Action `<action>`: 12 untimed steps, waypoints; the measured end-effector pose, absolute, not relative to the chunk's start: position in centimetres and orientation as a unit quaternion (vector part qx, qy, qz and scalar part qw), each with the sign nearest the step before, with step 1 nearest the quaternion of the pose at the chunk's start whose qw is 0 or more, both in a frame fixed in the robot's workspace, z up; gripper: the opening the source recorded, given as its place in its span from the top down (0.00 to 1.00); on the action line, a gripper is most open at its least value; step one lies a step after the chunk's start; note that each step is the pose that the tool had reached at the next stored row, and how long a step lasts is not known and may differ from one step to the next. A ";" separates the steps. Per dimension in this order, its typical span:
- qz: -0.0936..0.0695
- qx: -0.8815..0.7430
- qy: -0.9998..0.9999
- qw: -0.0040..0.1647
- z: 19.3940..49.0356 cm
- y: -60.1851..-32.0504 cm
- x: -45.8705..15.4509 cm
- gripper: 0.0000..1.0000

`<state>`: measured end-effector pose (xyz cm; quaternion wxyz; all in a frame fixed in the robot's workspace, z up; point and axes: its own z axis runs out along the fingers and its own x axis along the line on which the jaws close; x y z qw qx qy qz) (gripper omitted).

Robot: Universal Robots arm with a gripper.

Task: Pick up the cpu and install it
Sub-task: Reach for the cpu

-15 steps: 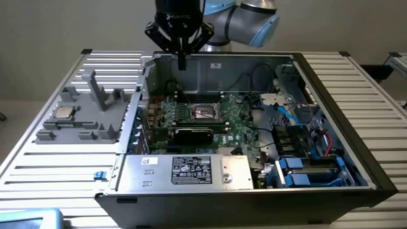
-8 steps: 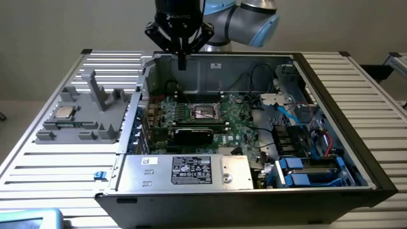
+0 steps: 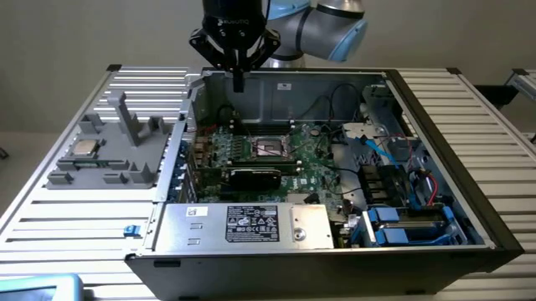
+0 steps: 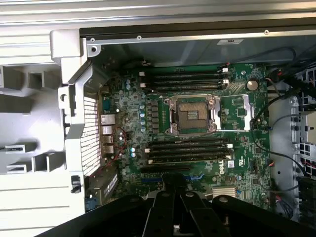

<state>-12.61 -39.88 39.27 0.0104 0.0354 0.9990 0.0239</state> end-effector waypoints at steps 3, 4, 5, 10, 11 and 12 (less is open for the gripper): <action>0.024 0.035 0.999 0.011 39.3 -39.9 -13.9 0.89; 0.024 0.035 0.999 0.011 39.3 -39.9 -14.4 0.89; 0.024 0.035 0.999 0.011 39.3 -39.9 -14.9 0.89; 0.024 0.035 0.999 0.010 39.3 -39.9 -17.1 0.89; 0.024 0.035 0.999 0.011 39.3 -39.9 -17.6 0.89; 0.024 0.035 0.999 0.011 39.3 -39.9 -18.1 0.89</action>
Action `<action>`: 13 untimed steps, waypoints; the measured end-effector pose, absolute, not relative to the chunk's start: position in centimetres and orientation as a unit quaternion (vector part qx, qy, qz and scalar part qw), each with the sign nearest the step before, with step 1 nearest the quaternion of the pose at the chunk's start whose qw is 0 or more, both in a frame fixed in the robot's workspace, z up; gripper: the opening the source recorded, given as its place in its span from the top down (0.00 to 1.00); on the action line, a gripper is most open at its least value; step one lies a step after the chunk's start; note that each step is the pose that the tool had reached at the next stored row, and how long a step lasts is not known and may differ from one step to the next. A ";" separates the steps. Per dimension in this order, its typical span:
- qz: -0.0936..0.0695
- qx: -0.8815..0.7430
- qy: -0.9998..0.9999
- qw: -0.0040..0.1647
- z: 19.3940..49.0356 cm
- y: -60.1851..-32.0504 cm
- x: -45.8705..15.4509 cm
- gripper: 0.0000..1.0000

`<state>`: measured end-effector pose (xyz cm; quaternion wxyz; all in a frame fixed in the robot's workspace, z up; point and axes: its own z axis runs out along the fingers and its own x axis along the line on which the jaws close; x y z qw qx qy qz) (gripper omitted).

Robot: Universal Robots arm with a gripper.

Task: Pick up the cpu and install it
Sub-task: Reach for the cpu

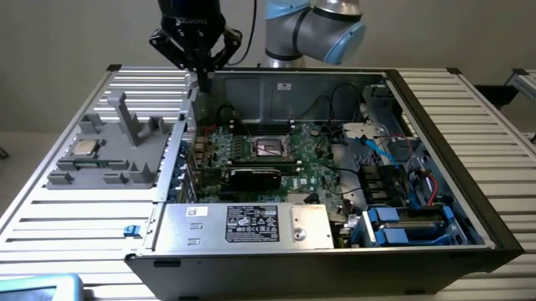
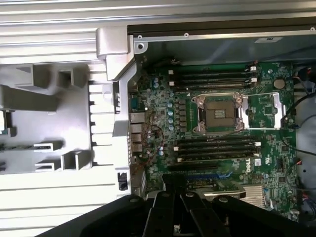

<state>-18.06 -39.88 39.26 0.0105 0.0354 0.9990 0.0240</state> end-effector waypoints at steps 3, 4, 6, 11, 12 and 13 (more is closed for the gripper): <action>0.024 0.035 0.999 0.010 39.3 -39.9 -19.4 0.89; 0.024 0.035 0.999 0.010 39.3 -39.9 -19.9 0.89; 0.024 0.035 0.999 0.011 39.3 -39.9 -20.8 0.89; 0.024 0.035 0.999 0.011 39.3 -39.9 -23.0 0.89; 0.024 0.035 0.999 0.011 39.2 -39.9 -23.5 0.89; 0.024 0.035 0.999 0.010 39.3 -39.9 -24.0 0.89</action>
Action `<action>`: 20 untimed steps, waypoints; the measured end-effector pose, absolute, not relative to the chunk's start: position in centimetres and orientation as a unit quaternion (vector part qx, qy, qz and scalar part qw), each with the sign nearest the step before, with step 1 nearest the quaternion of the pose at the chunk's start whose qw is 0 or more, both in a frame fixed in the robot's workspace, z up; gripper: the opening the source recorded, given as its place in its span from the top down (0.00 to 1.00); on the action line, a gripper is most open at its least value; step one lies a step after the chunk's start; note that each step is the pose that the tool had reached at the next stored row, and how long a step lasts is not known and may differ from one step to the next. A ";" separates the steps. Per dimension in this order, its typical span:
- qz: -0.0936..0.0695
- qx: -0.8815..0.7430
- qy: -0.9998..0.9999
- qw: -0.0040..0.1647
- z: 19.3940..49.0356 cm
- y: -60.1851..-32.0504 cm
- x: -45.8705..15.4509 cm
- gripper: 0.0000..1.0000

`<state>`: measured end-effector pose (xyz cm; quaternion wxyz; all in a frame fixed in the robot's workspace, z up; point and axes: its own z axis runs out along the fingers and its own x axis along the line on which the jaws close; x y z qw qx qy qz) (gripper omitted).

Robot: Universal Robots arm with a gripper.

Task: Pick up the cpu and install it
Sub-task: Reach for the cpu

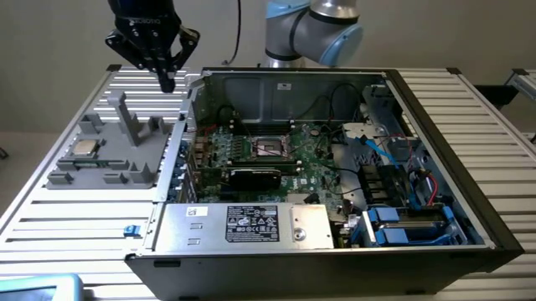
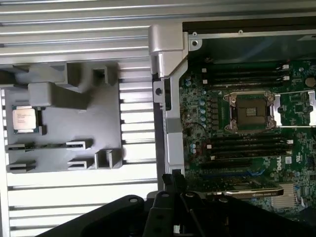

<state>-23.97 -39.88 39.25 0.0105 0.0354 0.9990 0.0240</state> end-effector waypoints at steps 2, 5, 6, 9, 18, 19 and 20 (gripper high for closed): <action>0.024 0.035 0.999 0.011 39.2 -39.9 -24.9 0.89; 0.024 0.035 0.999 0.011 39.2 -39.9 -26.2 0.89; 0.024 0.035 0.999 0.011 39.2 -39.9 -26.7 0.89; 0.024 0.035 0.999 0.011 39.2 -39.9 -28.0 0.89; 0.024 0.035 0.999 0.010 39.2 -39.9 -32.1 0.89; 0.024 0.035 0.999 0.010 39.2 -39.9 -32.6 0.89; 0.024 0.035 0.999 0.010 39.2 -39.9 -33.0 0.89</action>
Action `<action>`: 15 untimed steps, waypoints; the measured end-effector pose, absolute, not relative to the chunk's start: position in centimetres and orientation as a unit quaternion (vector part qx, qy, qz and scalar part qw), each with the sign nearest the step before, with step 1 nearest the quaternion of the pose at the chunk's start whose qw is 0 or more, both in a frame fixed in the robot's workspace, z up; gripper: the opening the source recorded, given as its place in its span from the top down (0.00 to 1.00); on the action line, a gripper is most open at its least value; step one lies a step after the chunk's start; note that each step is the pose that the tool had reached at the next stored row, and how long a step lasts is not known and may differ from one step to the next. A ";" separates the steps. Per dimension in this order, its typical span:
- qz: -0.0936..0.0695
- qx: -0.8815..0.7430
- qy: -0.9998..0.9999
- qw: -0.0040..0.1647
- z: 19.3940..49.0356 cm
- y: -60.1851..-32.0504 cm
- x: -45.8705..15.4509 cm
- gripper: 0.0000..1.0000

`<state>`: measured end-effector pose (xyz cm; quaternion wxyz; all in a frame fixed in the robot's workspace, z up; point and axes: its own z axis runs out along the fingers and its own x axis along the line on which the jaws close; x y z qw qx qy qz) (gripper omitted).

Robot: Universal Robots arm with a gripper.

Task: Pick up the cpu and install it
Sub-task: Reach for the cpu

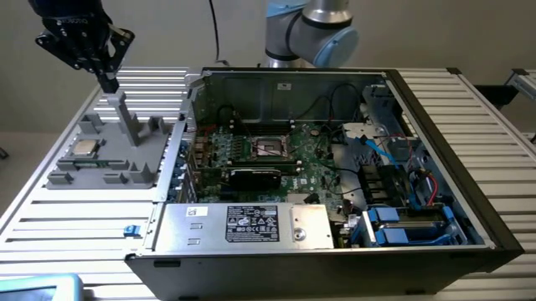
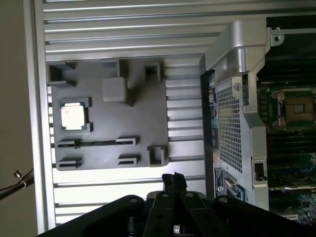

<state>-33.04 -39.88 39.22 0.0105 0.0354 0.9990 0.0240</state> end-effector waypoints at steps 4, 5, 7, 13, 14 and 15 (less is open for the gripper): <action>0.024 0.035 0.999 0.010 39.2 -39.9 -34.9 0.89; 0.024 0.035 0.999 0.010 39.2 -39.9 -35.3 0.89; 0.024 0.035 0.999 0.010 39.2 -39.8 -36.2 0.89; 0.024 0.034 0.999 0.011 39.1 -38.2 -37.5 0.89; 0.024 0.034 0.999 0.010 39.1 -38.0 -37.9 0.89; 0.023 0.034 0.999 0.010 39.1 -37.8 -38.4 0.89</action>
